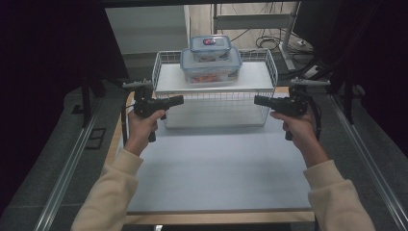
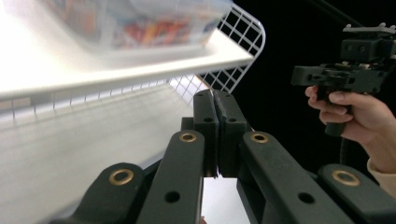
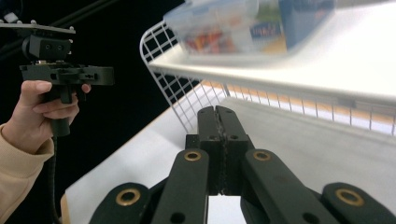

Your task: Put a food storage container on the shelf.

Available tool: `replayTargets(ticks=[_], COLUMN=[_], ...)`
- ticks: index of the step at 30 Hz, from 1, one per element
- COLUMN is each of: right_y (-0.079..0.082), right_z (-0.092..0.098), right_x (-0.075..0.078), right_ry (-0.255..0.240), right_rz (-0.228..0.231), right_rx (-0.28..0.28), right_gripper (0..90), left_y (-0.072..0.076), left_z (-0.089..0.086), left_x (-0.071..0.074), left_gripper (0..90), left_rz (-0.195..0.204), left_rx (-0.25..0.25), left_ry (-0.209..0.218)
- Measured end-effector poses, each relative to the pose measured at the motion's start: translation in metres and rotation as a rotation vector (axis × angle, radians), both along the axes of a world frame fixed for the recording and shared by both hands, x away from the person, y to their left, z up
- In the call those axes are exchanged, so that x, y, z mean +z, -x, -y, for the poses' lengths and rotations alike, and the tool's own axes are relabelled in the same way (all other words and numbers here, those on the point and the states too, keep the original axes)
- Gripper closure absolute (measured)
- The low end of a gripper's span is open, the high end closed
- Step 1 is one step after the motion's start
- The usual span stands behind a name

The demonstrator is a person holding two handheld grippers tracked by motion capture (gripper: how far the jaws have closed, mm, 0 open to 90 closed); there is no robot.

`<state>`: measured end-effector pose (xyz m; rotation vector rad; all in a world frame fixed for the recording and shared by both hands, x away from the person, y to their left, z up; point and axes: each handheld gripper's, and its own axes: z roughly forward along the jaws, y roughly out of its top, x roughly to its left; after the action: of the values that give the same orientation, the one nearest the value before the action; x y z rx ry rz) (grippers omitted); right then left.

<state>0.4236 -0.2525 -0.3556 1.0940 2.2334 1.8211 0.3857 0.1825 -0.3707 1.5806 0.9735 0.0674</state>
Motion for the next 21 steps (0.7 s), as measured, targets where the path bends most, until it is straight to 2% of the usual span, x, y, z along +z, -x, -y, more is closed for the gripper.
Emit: replayTargets(ticks=[9, 12, 16, 17, 21], right_y=[0.034, 0.041, 0.049, 0.052, 0.058], right_z=[0.025, 0.032, 0.040, 0.043, 0.048], right_x=[-0.036, -0.048, -0.065, -0.073, -0.088], right_ry=[0.002, 0.000, -0.008, -0.004, 0.033], right_rz=[-0.011, -0.020, -0.047, -0.057, -0.055], right_rx=[0.008, 0.007, 0.003, -0.001, -0.027], right_gripper=[88.8, 88.2, 84.5, 80.9, 68.2], left_y=[0.036, 0.044, 0.053, 0.055, 0.060], left_z=[-0.004, -0.002, 0.000, 0.001, 0.004], left_x=[-0.048, -0.062, -0.082, -0.085, -0.098], left_gripper=[84.0, 80.8, 67.3, 61.0, 47.8], left_rz=[-0.011, -0.020, -0.045, -0.049, -0.064], left_rx=[0.001, -0.002, 0.019, 0.018, 0.018], left_ry=[0.009, -0.022, -0.045, -0.051, -0.068])
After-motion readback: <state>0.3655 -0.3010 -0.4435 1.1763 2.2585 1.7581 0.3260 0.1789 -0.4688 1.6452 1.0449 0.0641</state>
